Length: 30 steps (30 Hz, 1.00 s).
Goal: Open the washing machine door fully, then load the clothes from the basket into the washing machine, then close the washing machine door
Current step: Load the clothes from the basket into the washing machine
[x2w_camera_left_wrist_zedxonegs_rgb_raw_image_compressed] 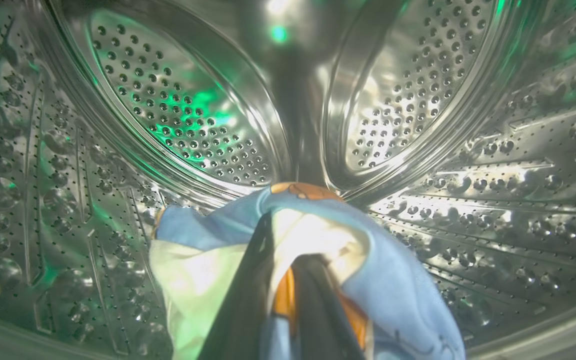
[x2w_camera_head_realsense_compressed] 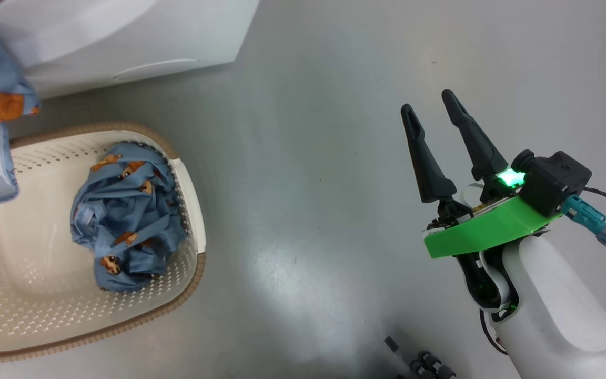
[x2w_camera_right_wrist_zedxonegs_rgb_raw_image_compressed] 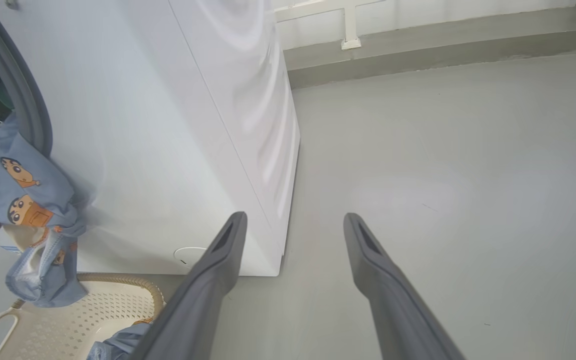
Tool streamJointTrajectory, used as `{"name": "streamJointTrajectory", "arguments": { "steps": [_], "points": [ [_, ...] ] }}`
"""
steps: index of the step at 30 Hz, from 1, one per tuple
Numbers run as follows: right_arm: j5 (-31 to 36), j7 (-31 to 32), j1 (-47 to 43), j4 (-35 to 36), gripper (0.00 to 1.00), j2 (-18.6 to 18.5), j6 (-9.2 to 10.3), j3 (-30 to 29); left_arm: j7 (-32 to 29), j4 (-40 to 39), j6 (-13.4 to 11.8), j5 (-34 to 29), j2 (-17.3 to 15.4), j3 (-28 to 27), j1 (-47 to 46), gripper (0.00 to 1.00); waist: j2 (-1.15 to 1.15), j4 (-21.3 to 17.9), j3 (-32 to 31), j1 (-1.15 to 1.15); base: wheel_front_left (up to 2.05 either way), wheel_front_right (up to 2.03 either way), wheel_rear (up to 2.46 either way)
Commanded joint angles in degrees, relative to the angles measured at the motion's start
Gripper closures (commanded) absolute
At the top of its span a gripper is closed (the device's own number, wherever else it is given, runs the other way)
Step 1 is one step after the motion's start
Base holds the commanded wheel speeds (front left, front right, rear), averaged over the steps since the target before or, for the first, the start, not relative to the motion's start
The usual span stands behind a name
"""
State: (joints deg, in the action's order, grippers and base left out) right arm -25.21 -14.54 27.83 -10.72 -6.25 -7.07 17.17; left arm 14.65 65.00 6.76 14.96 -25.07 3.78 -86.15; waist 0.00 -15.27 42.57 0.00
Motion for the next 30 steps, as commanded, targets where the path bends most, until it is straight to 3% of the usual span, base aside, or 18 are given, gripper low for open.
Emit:
{"name": "streamJointTrajectory", "arguments": {
  "steps": [1,4,5,7,10,12,15,22,30],
  "points": [
    [-0.1,-0.5,-1.1,1.0,0.0,0.1,-0.42,1.0,0.3,-0.3,0.4,-0.6,-2.5,0.3,-1.4,1.0,0.0,0.1,-0.2,0.0,0.0,0.0,0.0],
    [-0.1,-0.5,-1.1,1.0,0.0,0.1,-0.42,1.0,-1.5,3.1,0.5,-0.8,-2.5,1.5,-2.9,1.0,0.0,0.3,-0.6,0.0,0.0,0.0,0.0],
    [-0.1,-0.5,-1.1,1.0,0.0,0.1,-0.42,1.0,-2.2,4.0,0.5,-0.6,-2.5,1.6,-3.3,0.94,0.0,0.4,-0.7,0.0,0.0,0.0,0.0],
    [-0.2,-0.5,-1.2,1.0,0.0,0.0,-0.42,1.0,-4.0,5.6,0.6,-0.6,-2.3,2.4,-3.6,0.69,0.0,0.6,-0.9,0.0,0.0,0.0,0.0],
    [-0.3,-0.5,-1.1,0.8,0.0,-0.1,-0.42,1.1,-7.0,7.0,0.6,-0.2,-1.9,3.0,-3.6,0.49,0.0,0.8,-1.2,0.0,0.0,0.0,0.0],
    [-0.3,-0.5,-1.1,0.7,0.0,-0.2,-0.42,1.2,-8.6,7.6,0.7,0.1,-1.8,3.2,-3.4,0.23,0.0,0.9,-1.5,0.0,0.0,0.0,0.0],
    [-0.4,-0.5,-1.1,0.6,0.0,-0.4,-0.42,1.2,-10.5,8.1,0.7,0.7,-1.5,3.5,-2.8,0.0,0.0,1.0,-1.8,0.0,0.0,0.0,0.0],
    [-0.3,-0.5,-1.2,0.7,0.0,-0.7,-0.42,1.0,-10.7,8.4,0.7,1.9,-1.0,4.2,-2.3,0.0,0.0,1.2,-2.4,0.0,0.0,0.0,0.0],
    [-0.3,-0.5,-1.3,0.7,0.0,-0.8,-0.42,0.8,-4.1,7.5,0.7,4.7,0.3,4.5,-0.9,0.0,0.0,1.5,-3.1,0.0,0.0,0.0,0.0]
  ]
}}
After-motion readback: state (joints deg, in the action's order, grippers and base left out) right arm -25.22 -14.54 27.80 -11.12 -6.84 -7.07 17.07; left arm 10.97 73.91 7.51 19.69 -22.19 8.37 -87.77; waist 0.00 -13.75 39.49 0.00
